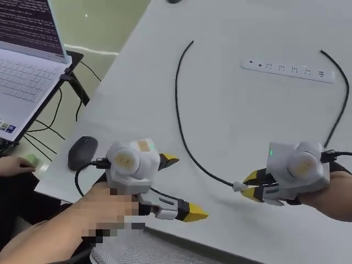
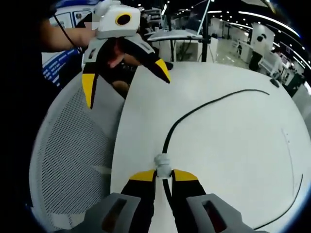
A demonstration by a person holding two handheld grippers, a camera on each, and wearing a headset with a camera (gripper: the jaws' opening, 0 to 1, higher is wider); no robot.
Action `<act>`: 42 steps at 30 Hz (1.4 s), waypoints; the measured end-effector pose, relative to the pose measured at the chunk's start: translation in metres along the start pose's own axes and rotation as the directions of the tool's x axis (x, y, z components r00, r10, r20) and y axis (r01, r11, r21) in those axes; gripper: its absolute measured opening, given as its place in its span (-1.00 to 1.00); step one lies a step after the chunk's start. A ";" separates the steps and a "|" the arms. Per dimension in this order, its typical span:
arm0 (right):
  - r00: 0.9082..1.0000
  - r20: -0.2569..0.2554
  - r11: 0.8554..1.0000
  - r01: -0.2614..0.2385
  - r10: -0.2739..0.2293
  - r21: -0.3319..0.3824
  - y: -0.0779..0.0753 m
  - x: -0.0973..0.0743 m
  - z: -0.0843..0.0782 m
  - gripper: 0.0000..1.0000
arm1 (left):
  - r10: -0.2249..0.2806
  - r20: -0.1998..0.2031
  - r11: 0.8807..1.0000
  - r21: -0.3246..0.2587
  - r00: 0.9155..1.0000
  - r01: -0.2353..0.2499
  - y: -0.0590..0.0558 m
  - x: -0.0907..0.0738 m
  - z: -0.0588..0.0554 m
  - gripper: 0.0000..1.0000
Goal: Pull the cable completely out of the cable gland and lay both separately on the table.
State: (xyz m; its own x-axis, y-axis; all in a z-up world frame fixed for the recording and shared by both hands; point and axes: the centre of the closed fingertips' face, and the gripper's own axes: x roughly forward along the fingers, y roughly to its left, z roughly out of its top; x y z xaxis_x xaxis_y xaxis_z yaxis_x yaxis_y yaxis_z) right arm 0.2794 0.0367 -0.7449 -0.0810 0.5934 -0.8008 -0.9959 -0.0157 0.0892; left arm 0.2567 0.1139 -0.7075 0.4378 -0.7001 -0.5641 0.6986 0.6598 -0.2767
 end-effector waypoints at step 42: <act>0.999 0.030 0.984 -0.034 0.040 -0.173 0.052 -0.076 0.053 -0.87 | -0.200 0.109 0.976 0.104 0.974 0.189 -0.070 0.017 0.061 -0.21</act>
State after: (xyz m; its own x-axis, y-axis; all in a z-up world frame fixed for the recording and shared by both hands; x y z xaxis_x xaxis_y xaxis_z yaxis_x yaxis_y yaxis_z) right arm 0.2356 0.0331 -0.6479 -0.1194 0.6159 -0.7787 -0.9845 -0.1752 0.0124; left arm 0.2499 0.0388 -0.6503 0.3481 -0.8435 -0.4091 0.8236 0.4837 -0.2963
